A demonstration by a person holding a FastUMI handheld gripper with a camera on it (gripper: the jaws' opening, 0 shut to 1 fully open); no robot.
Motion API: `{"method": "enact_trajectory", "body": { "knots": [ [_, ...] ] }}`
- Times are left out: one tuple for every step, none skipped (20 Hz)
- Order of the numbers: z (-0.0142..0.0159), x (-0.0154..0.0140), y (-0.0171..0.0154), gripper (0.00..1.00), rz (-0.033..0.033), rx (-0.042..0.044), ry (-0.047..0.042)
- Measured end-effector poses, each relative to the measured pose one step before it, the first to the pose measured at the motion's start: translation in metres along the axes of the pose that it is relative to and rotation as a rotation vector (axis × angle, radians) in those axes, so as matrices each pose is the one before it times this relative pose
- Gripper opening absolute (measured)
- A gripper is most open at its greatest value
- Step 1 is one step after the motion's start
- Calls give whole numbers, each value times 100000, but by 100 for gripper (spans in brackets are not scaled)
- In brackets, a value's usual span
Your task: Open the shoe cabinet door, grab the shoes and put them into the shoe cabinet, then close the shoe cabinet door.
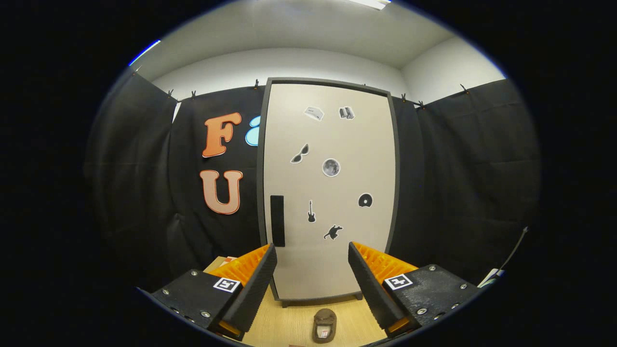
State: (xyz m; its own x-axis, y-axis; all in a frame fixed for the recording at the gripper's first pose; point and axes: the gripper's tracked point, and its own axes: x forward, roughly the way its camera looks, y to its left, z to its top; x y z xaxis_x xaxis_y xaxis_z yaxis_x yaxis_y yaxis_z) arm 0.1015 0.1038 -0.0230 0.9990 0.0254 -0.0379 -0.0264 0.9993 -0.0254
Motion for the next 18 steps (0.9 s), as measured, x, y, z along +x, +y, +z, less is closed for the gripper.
{"method": "enact_trajectory", "body": {
  "knots": [
    [-214,1067,591,93,488,-248,169],
    [-249,981,520,93,669,-354,-73],
    [-253,1035,675,93,1032,-273,79],
    [-240,1013,641,93,1176,-136,350],
    [-233,1130,607,93,1080,93,208],
    [-77,1104,469,93,773,158,43],
    [-118,1196,406,93,178,205,43],
    [-176,1148,416,93,577,236,234],
    [74,1176,249,93,585,357,407],
    [-210,956,333,92,337,532,485],
    [-264,1140,373,92,519,519,652],
    [-178,1108,233,91,537,319,632],
    [-158,1093,60,89,526,202,622],
    [-95,933,165,88,337,59,127],
    [-202,889,112,87,-18,-82,405],
    [-179,877,196,85,495,-136,308],
    [-82,692,220,84,617,-219,46],
    [-159,762,-38,82,-294,-503,341]
  ]
}}
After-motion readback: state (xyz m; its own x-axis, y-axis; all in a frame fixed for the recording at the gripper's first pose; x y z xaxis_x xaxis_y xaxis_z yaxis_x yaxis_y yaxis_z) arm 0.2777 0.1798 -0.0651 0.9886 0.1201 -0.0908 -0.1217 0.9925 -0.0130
